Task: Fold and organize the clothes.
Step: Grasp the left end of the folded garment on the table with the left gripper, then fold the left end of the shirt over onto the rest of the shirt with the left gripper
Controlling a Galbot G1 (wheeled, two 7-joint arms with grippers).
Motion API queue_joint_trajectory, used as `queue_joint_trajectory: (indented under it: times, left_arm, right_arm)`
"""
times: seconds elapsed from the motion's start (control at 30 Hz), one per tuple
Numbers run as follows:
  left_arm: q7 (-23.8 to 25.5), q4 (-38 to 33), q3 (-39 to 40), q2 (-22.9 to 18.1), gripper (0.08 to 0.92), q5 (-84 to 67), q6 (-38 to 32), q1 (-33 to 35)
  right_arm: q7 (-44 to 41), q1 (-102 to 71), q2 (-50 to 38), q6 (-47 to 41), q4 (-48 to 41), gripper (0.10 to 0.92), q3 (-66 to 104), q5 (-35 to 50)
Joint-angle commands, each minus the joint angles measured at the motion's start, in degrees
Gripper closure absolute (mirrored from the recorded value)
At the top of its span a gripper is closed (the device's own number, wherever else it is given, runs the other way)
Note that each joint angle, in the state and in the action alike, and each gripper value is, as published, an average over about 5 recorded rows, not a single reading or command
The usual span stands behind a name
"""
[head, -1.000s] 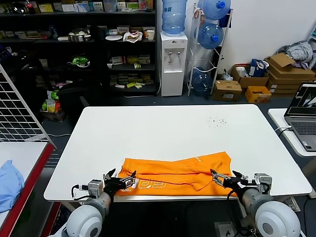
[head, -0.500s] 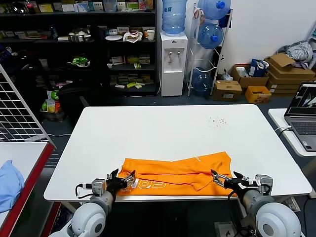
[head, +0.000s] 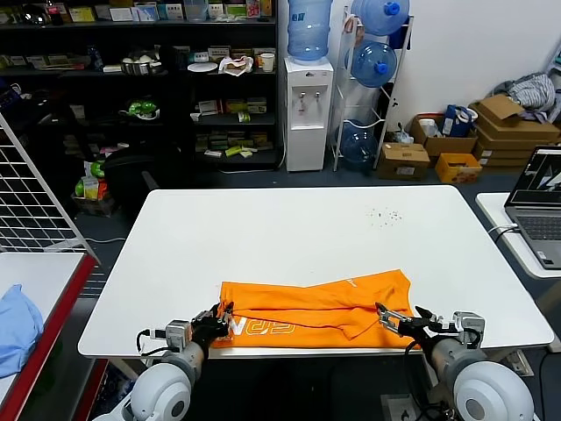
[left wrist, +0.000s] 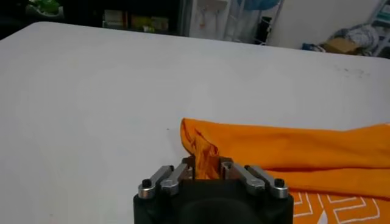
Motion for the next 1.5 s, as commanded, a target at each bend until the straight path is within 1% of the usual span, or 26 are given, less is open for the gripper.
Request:
queue_joint_trajectory:
  times: [0.03,0.17,0.27,0.4,0.57,0.77,0.9,1.0,1.1,1.2,1.27,1.33,1.4,1.43,1.5]
  left_arm:
    - [-0.3,-0.7,0.1,0.0,0.747,-0.1,-0.1,0.3]
    - [-1.2,-3.1,-0.1,1.3,0.854,-0.9,0.2,0.6]
    - [-2.3,-6.1,-1.4,3.5,0.889,-2.4,0.9,0.8]
    - [-3.6,-9.9,-4.8,8.2,0.888,-5.2,1.9,1.5]
    - [-4.0,-11.9,-11.0,15.9,0.888,-7.8,2.0,4.8]
    - [-4.2,-10.2,-20.7,22.9,0.888,-10.6,2.4,11.2]
    - [-4.2,-7.1,-26.7,26.3,0.888,-9.1,3.0,15.8]
    - [-3.0,-3.9,-30.6,27.4,0.888,-7.5,3.0,18.1]
    - [-0.8,-0.7,-33.4,27.9,0.888,-6.9,2.4,19.0]
    - [1.6,1.8,-34.6,29.6,0.888,-7.3,0.9,19.0]
    - [2.1,1.9,-34.0,30.7,0.888,-8.6,0.0,18.4]
    - [1.3,-0.2,-32.5,30.9,0.888,-11.2,-0.2,17.3]
    - [-0.9,-4.4,-30.3,29.7,0.888,-15.6,0.8,16.1]
    - [-2.7,-7.3,-28.8,28.7,0.888,-18.7,1.7,15.4]
    - [-8.1,-13.7,-24.3,26.0,0.888,-26.1,3.8,13.0]
  right_arm:
    - [-0.1,0.0,0.1,0.2,-0.1,0.104,-0.1,-0.2]
    - [-0.3,0.4,0.4,0.6,-0.2,0.104,-0.2,-0.7]
    - [-0.7,1.3,0.7,0.9,-0.5,0.104,-0.6,-1.9]
    - [-1.8,3.0,1.2,1.6,-0.9,0.104,-1.9,-4.9]
    - [-3.3,5.1,0.8,2.4,-1.6,0.104,-3.6,-8.0]
    - [-4.9,7.8,0.3,3.7,-1.9,0.104,-5.9,-10.7]
    - [-6.9,9.5,-0.1,5.4,-2.4,0.104,-7.9,-13.9]
    - [-7.6,10.7,0.3,6.1,-3.0,0.104,-8.8,-15.3]
    - [-7.5,11.3,2.2,6.2,-3.4,0.104,-8.8,-17.0]
    - [-7.2,11.0,4.2,6.2,-4.3,0.104,-8.0,-18.6]
    - [-7.2,10.6,5.2,6.5,-5.6,0.104,-7.4,-19.7]
    - [-7.2,10.2,6.2,6.9,-7.4,0.104,-6.8,-20.8]
    - [-7.1,9.9,7.3,7.2,-9.0,0.104,-6.3,-21.6]
    - [-7.1,9.8,8.0,7.3,-9.8,0.104,-6.0,-22.1]
    - [-6.9,9.3,8.9,7.5,-11.2,0.104,-5.6,-23.0]
